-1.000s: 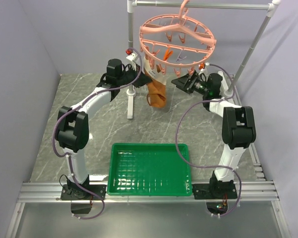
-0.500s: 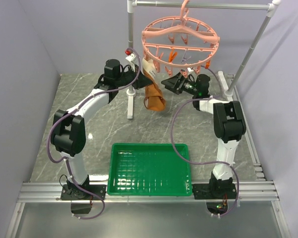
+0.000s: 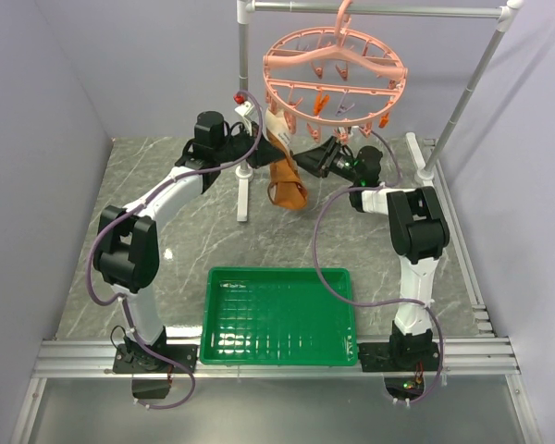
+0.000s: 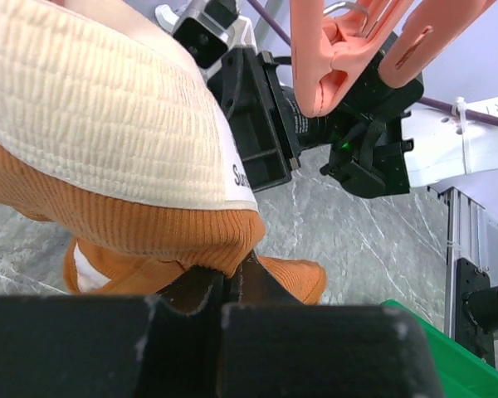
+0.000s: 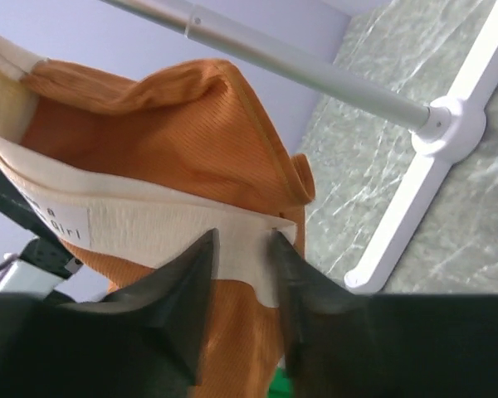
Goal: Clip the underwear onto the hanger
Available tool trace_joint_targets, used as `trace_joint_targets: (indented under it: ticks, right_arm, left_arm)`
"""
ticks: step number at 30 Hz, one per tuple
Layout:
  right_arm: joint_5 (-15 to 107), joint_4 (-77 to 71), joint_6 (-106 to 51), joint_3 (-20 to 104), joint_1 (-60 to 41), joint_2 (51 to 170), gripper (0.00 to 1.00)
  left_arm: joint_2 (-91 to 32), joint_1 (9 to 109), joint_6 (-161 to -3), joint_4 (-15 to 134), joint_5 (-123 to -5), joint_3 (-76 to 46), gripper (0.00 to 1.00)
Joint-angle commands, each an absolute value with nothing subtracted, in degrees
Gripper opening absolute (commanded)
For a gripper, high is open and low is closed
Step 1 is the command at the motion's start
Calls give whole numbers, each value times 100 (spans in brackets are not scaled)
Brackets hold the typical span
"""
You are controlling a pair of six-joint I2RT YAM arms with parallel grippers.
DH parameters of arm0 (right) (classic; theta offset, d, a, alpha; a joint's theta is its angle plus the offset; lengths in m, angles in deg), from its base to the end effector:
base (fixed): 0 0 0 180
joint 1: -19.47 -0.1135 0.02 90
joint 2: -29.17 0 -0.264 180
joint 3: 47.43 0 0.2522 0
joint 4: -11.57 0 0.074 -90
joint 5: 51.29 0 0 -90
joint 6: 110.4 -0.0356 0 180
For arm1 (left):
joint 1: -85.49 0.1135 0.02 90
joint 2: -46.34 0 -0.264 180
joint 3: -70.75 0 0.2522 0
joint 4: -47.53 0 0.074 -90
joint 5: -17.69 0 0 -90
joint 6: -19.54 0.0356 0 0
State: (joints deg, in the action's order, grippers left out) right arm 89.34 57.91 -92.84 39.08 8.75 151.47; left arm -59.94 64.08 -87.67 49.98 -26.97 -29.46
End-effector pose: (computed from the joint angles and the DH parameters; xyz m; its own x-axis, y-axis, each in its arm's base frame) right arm 0.4474 0.1127 0.2068 -0.7702 0.4697 -0.4316 -0.4324 0.1129 0.8946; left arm 0.4029 -0.1852 0.3256 -0.4014 -0.0660 -0.9135 0.8299 0.3958 -0.3933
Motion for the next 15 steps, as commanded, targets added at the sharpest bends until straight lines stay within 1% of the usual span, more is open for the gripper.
trace_joint_targets:
  ticks: [1,2,3,4,8,11,13,14,15]
  right_arm:
    - [8951,6452,-9545,3691,919,14835,37]
    - [8942,6469,-9580,3656,962,14791,16]
    - [8942,6469,-9572,3612,989,14687,4]
    - [8925,6400,-9554,3534,1024,14616,0]
    - [8995,6162,-9361,3287,1270,14195,0]
    - [9004,6057,-9247,3024,1411,13861,0]
    - [9012,5899,-9090,2874,1499,13676,0]
    - [9012,5855,-9045,2813,1516,13492,0]
    - [9021,5767,-9010,2699,1534,13377,0]
  left_arm:
    - [-5658,6396,-8619,4890,-2537,-2932,0]
    - [-5649,6404,-8601,4908,-2590,-2932,0]
    - [-5658,6413,-8601,4899,-2582,-2923,0]
    - [-5658,6431,-8592,4934,-2590,-2923,0]
    - [-5658,6475,-8549,4978,-2704,-2914,1]
    - [-5631,6484,-8522,4978,-2810,-2870,4]
    - [-5614,6484,-8548,5013,-2933,-2844,19]
    - [-5605,6484,-8575,5092,-2933,-2844,33]
    - [-5596,6484,-8575,5145,-3038,-2853,37]
